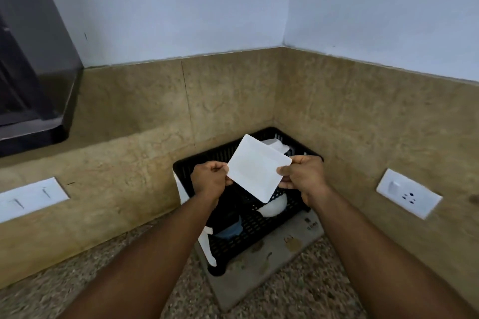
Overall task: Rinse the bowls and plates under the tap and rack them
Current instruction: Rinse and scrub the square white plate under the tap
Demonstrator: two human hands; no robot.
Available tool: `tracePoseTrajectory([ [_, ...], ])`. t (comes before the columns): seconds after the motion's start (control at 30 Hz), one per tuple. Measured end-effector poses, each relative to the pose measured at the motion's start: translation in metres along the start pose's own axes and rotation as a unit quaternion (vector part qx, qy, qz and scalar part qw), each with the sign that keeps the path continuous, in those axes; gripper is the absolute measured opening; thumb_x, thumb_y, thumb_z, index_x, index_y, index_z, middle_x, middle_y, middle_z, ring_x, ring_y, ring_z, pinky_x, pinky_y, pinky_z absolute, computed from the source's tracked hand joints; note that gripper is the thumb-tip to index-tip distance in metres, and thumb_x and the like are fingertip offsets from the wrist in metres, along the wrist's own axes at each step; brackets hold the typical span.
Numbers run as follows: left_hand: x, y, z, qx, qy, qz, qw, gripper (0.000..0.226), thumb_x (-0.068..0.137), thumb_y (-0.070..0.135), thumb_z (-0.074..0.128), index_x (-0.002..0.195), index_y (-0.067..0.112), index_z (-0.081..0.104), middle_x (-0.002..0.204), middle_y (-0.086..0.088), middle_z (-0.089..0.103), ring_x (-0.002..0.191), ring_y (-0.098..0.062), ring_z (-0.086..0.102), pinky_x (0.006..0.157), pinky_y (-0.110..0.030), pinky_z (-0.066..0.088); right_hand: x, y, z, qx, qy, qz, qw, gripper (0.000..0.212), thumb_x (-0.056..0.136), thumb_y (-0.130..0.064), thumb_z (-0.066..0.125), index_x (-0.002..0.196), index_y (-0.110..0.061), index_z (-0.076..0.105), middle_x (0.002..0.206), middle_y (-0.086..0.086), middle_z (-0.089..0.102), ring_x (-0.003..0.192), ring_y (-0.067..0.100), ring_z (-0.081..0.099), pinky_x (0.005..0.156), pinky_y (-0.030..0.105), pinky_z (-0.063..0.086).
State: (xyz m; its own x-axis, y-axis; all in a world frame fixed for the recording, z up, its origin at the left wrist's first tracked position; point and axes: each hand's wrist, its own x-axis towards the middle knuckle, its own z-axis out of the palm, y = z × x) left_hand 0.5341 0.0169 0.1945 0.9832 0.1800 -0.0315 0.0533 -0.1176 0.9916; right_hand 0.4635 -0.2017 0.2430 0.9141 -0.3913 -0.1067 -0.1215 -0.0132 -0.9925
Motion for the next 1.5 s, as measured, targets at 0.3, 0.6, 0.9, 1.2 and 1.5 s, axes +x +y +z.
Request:
tracePoseTrajectory([
  [0.3, 0.069, -0.016, -0.012, 0.423, -0.140, 0.097, 0.890, 0.107, 0.067, 0.069, 0.079, 0.152, 0.015, 0.042, 0.152, -0.009, 0.048, 0.144, -0.031, 0.041, 0.112, -0.044, 0.045, 0.067, -0.002, 0.057, -0.374, 0.066, -0.342, 0.860, 0.026, 0.081, -0.011, 0.056, 0.097, -0.010, 0.077, 0.080, 0.008, 0.074, 0.073, 0.025, 0.068, 0.070, 0.037, 0.057],
  [0.6, 0.089, -0.025, -0.022, 0.427, -0.189, 0.047, 0.883, 0.168, 0.040, 0.084, 0.083, 0.163, 0.015, -0.008, 0.173, -0.008, 0.005, 0.157, -0.028, 0.018, 0.122, -0.042, 0.033, 0.100, 0.023, 0.108, -0.628, -0.052, -0.479, 0.611, 0.044, 0.064, -0.005, 0.079, 0.107, 0.001, 0.073, 0.076, 0.013, 0.067, 0.066, 0.031, 0.063, 0.046, 0.031, 0.042],
  [0.9, 0.088, -0.027, -0.015, 0.451, -0.190, 0.056, 0.870, 0.162, 0.049, 0.078, 0.086, 0.163, 0.011, -0.008, 0.172, -0.013, 0.006, 0.156, -0.031, 0.020, 0.121, -0.038, 0.032, 0.104, 0.050, 0.113, -0.732, -0.117, -0.498, 0.450, 0.052, 0.089, -0.019, 0.065, 0.138, -0.006, 0.058, 0.110, 0.009, 0.069, 0.098, 0.025, 0.065, 0.064, 0.034, 0.053],
  [1.2, 0.087, -0.025, -0.014, 0.458, -0.198, 0.043, 0.865, 0.160, 0.050, 0.079, 0.085, 0.163, 0.014, -0.008, 0.172, -0.013, 0.001, 0.157, -0.032, 0.015, 0.123, -0.041, 0.030, 0.133, 0.041, 0.103, -0.609, -0.208, -0.383, 0.663, 0.031, 0.090, -0.020, 0.070, 0.119, -0.014, 0.073, 0.122, 0.006, 0.070, 0.112, 0.026, 0.059, 0.089, 0.041, 0.051],
  [1.5, 0.088, -0.027, -0.014, 0.464, -0.196, 0.036, 0.863, 0.158, 0.047, 0.083, 0.082, 0.164, 0.017, -0.002, 0.172, -0.011, 0.002, 0.158, -0.032, 0.014, 0.124, -0.042, 0.028, 0.126, 0.041, 0.089, -0.691, -0.129, -0.387, 0.598, 0.067, 0.092, -0.015, 0.060, 0.155, -0.014, 0.039, 0.147, 0.013, 0.056, 0.119, 0.032, 0.064, 0.080, 0.040, 0.055],
])
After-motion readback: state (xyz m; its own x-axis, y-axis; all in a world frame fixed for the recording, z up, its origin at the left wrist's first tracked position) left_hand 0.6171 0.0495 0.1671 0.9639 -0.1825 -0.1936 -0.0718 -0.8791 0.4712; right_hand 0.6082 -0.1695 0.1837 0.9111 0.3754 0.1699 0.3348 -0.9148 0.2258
